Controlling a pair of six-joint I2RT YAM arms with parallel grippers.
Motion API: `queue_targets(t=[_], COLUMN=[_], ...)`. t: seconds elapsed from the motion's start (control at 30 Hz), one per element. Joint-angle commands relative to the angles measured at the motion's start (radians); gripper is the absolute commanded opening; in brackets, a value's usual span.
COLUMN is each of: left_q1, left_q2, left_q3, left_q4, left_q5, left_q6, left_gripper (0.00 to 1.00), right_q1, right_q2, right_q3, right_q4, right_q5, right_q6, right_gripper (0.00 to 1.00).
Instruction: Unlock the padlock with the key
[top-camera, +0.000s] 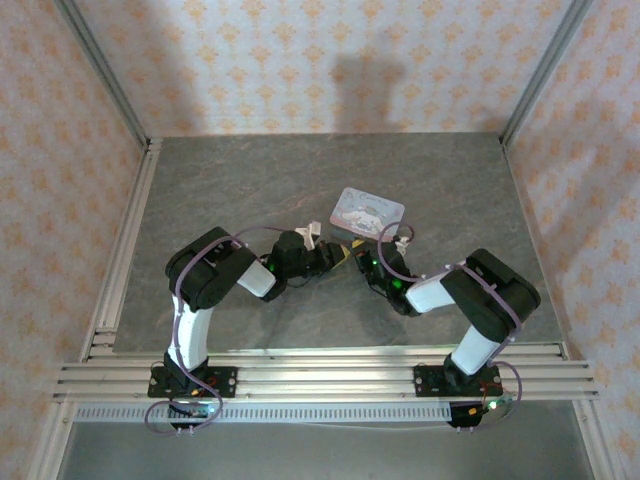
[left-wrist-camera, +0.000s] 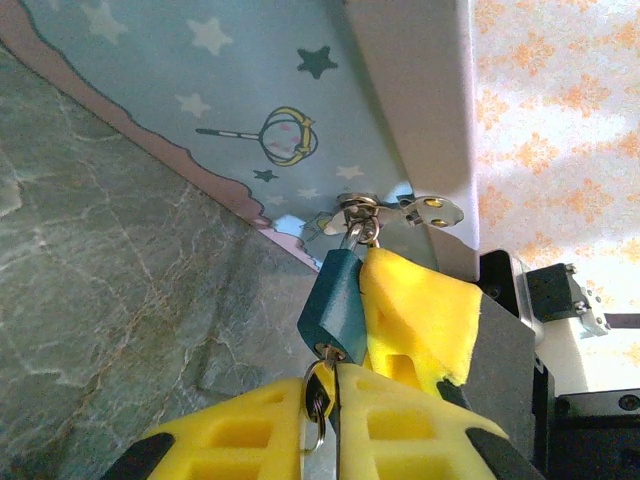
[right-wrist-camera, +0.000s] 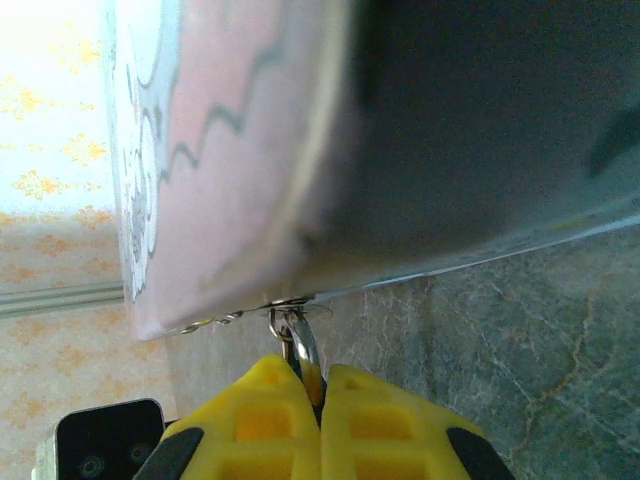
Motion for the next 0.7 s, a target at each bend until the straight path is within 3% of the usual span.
queue_targets(t=[0.0,0.07,0.23,0.53,0.67], left_q1=[-0.016,-0.015,-0.021,-0.118,-0.145], left_q2=[-0.001,-0.001,-0.02,-0.144,-0.179], left_q3=[0.031,0.027,0.038,0.069,0.046], left_q4=[0.084,0.083,0.017,-0.322,-0.36], left_q5=[-0.001,-0.003,0.008,-0.094,-0.164], left_q6=[0.008,0.014,0.09,0.498,0.633], left_gripper=[0.07,0.02,0.0,0.0,0.0], right_q1=[0.01,0.01,0.01,0.006,0.001], right_q2=[-0.014,-0.017,-0.023,-0.06,-0.065], right_q3=[-0.03,-0.029,-0.017,0.037,0.051], right_q4=[-0.035,-0.037,-0.048,-0.167,-0.201], right_q5=[-0.025,-0.029,-0.063,-0.19,-0.246], right_q6=[0.007,0.005,0.001,-0.007,-0.001], right_gripper=[0.0,0.0,0.0,0.0,0.0])
